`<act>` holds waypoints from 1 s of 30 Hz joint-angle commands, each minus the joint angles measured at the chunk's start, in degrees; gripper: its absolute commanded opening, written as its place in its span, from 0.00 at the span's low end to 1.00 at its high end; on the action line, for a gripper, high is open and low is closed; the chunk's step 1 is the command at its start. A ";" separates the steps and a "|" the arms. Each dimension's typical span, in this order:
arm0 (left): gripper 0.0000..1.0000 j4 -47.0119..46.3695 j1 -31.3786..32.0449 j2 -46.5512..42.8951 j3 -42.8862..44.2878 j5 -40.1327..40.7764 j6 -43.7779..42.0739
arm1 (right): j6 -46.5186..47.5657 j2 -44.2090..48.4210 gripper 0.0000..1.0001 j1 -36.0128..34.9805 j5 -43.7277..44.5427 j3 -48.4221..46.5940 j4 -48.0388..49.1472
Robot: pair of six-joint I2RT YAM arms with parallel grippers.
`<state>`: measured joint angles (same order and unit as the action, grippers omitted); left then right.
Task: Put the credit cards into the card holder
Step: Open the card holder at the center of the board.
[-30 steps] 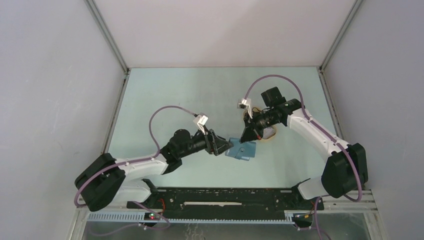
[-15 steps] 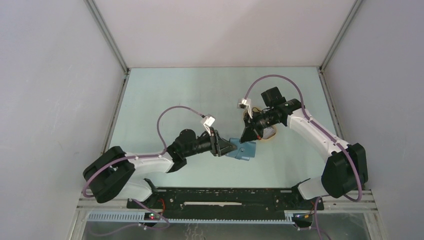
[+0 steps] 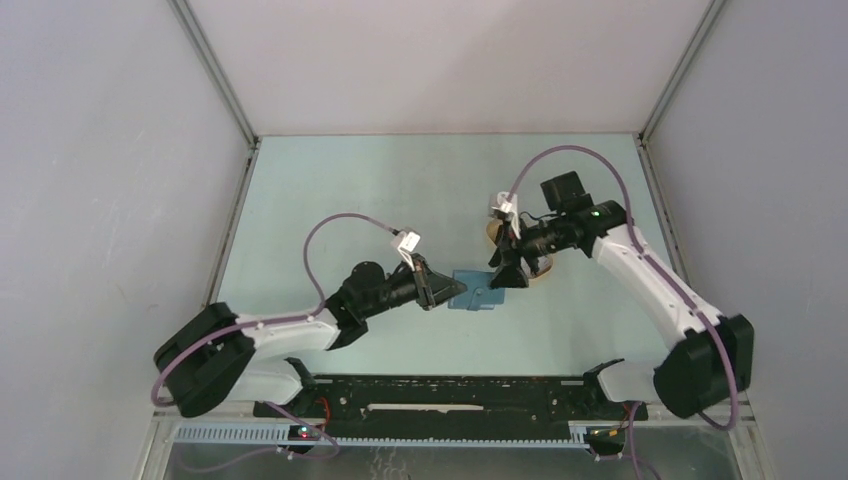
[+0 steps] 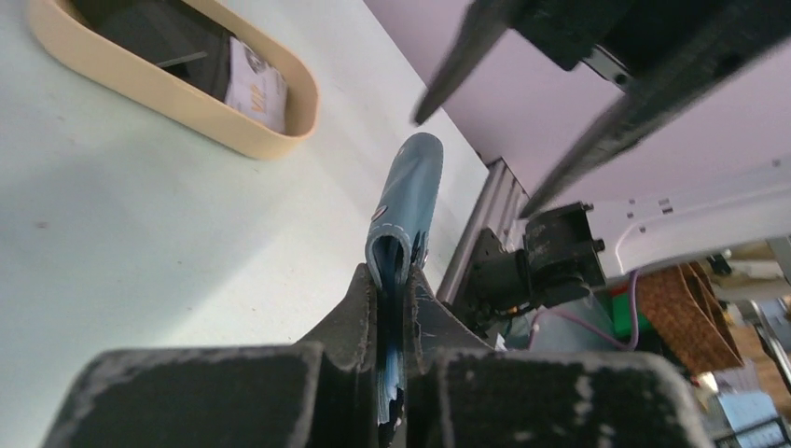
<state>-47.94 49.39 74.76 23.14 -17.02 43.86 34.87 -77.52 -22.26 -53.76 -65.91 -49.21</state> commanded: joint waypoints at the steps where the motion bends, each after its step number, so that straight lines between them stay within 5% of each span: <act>1: 0.00 6.70 0.18 -8.24 -1.51 9.39 -3.40 | 27.07 8.91 0.71 -0.83 -5.76 -2.59 -11.42; 4: 0.00 10.51 0.27 -12.64 -2.25 13.77 -4.84 | 39.65 11.08 0.74 -4.49 -4.88 0.05 -12.70; 12: 0.00 21.32 4.35 -16.84 2.78 22.33 -11.01 | 23.65 8.72 0.56 -10.16 3.44 2.98 4.93; 30: 0.00 21.26 7.38 -14.07 6.85 21.51 -10.26 | 18.43 5.36 0.56 -14.75 13.42 8.47 14.42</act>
<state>-24.01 56.10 60.97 26.81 4.38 34.00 54.50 -72.34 -36.16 -42.83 -58.08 -37.78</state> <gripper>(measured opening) 0.069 0.558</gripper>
